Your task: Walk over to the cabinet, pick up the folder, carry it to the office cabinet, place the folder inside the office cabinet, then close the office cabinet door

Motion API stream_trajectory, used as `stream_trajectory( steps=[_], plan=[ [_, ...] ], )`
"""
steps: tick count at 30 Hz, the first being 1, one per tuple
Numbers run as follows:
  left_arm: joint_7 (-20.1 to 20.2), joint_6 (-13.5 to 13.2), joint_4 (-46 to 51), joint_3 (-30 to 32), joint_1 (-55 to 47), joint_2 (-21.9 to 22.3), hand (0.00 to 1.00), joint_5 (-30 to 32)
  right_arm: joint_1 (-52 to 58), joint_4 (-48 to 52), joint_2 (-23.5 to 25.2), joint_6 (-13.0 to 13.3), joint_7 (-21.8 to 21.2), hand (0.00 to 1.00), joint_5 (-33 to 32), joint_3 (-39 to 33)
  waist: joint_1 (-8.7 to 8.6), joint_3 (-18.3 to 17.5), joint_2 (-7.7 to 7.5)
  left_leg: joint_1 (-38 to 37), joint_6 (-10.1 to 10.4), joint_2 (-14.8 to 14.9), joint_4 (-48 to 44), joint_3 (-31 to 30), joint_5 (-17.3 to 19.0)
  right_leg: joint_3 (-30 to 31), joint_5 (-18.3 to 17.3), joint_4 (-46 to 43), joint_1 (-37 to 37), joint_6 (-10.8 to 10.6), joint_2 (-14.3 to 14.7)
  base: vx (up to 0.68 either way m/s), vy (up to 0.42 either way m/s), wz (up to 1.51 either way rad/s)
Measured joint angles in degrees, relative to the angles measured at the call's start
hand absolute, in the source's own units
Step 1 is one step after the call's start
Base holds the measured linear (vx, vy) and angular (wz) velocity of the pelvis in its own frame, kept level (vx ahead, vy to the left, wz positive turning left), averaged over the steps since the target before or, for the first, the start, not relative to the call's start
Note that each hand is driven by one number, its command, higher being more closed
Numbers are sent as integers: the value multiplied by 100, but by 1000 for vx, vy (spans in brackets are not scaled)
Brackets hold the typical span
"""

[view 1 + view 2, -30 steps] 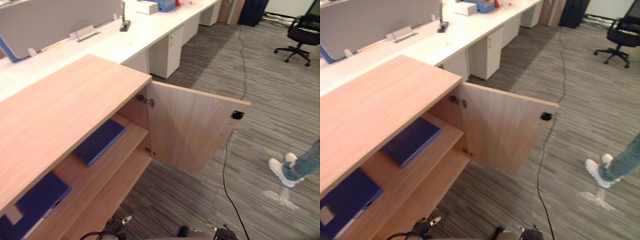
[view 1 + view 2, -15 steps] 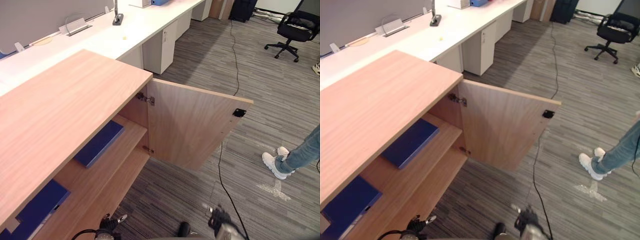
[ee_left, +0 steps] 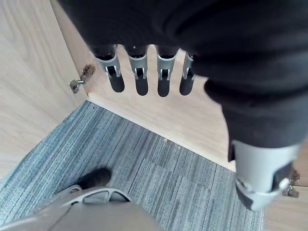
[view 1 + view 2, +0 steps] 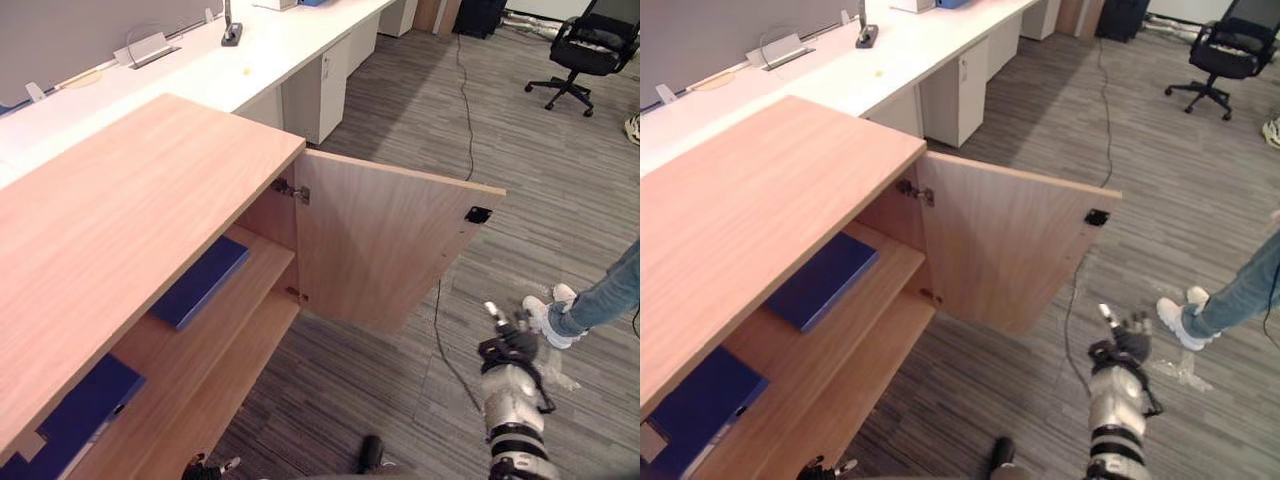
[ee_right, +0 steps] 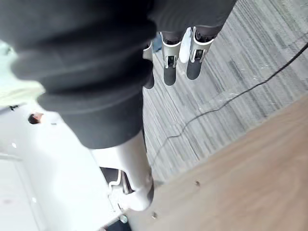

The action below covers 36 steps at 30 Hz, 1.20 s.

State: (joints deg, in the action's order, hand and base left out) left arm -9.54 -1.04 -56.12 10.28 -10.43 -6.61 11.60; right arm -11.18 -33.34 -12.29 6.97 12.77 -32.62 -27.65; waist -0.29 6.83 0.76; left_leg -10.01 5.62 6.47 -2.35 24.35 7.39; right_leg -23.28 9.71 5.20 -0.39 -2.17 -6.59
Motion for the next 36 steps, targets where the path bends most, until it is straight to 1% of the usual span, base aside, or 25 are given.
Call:
stream_trajectory(
  steps=[2, 4, 5, 7, 8, 11, 13, 15, 19, 23, 24, 27, 29, 36],
  plan=[
    [0, -1, 0, -5, -3, 9, 0, -17, -131, -31, -240, 2, 67, 0, 4, -73, -19, 31, 41, 13, -1, 1, 0, -2, -1, -5, 4, -2, -15, 3, 1, 0, 0, 0],
    [2, -4, 0, -43, -13, 27, 0, -20, -542, -521, -726, 4, 130, 0, 21, -78, -53, 76, 105, 16, -2, -5, 0, -17, -2, -14, 5, -3, -16, 2, -6, 0, 0, 0],
    [2, -6, 5, -75, -13, 22, 0, -20, -651, -685, -844, 1, 138, 0, 21, -77, -54, 83, 116, 21, -2, -6, 0, -23, -2, -16, 5, -3, -17, 2, -7, -30, -26, 3],
    [10, -48, 53, -227, -25, 14, 0, -16, -1046, -1248, -1271, -32, 139, 0, 29, -20, -64, 93, 141, 95, -20, -14, -10, -112, -15, -71, 6, -3, -46, 1, -30, -45, -35, 14],
    [16, -60, 56, -256, -29, 17, 0, -17, -1165, -1399, -1363, -39, 133, 0, 29, -6, -69, 100, 146, 108, -25, -17, -10, -144, -21, -111, 7, -5, -45, 1, -39, -43, -41, 20],
    [56, -69, 59, -426, -100, 27, 0, -23, -2008, -2121, -1868, -120, 65, 0, 20, 345, -67, 212, 212, 164, -53, -59, -17, -202, -41, -164, 40, -26, -59, -1, -91, -50, -24, 9],
    [57, -73, 89, -487, -112, 29, 0, -39, -2464, -2370, -2103, -136, 2, 0, 20, 538, -59, 316, 251, 229, -73, -100, -44, -236, -53, -170, 75, -31, -104, -8, -139, -55, -5, 6],
    [55, -102, 197, -537, -160, 23, 0, -41, -3153, -2726, -2356, -153, -97, 0, 20, 752, -24, 406, 294, 457, -115, -164, -101, -274, -80, -173, 149, -32, -298, 3, -214, -75, -1, 7],
    [57, -192, 308, -707, -166, 39, 0, -142, -3966, -3010, -2548, -253, -216, 0, 26, 1056, 63, 580, 359, 729, -159, -240, -197, -349, -108, -212, 228, -34, -484, 9, -315, -73, -3, 9],
    [103, -254, 445, -758, -172, 39, 0, -150, -4338, -3173, -2562, -346, -359, 0, 178, 1377, 116, 692, 377, 807, -180, -272, -217, -480, -120, -307, 244, -35, -490, 20, -360, -38, -8, 15],
    [107, -267, 481, -770, -174, 39, 0, -150, -4404, -3175, -2561, -361, -383, 0, 244, 1454, 158, 703, 381, 813, -182, -281, -217, -490, -119, -313, 245, -35, -491, 21, -371, -18, 0, 4],
    [115, -310, 507, -809, -175, 37, 0, -151, -4697, -3202, -2581, -395, -346, 0, 348, 1652, 192, 731, 384, 934, -204, -316, -246, -517, -120, -322, 277, -36, -595, 48, -414, -13, 5, 2],
    [119, -332, 615, -831, -176, 31, 0, -151, -4853, -3227, -2635, -402, -362, 0, 474, 1692, 175, 810, 394, 1010, -226, -344, -300, -537, -109, -320, 309, -37, -647, 55, -448, 0, 0, 0],
    [195, -399, 727, -904, -176, 21, 0, -166, -5014, -3157, -2851, -474, -392, 0, 678, 2607, 118, 941, 415, 1098, -280, -366, -418, -604, -74, -318, 357, -37, -664, 44, -480, -16, 1, 0]
  ],
)
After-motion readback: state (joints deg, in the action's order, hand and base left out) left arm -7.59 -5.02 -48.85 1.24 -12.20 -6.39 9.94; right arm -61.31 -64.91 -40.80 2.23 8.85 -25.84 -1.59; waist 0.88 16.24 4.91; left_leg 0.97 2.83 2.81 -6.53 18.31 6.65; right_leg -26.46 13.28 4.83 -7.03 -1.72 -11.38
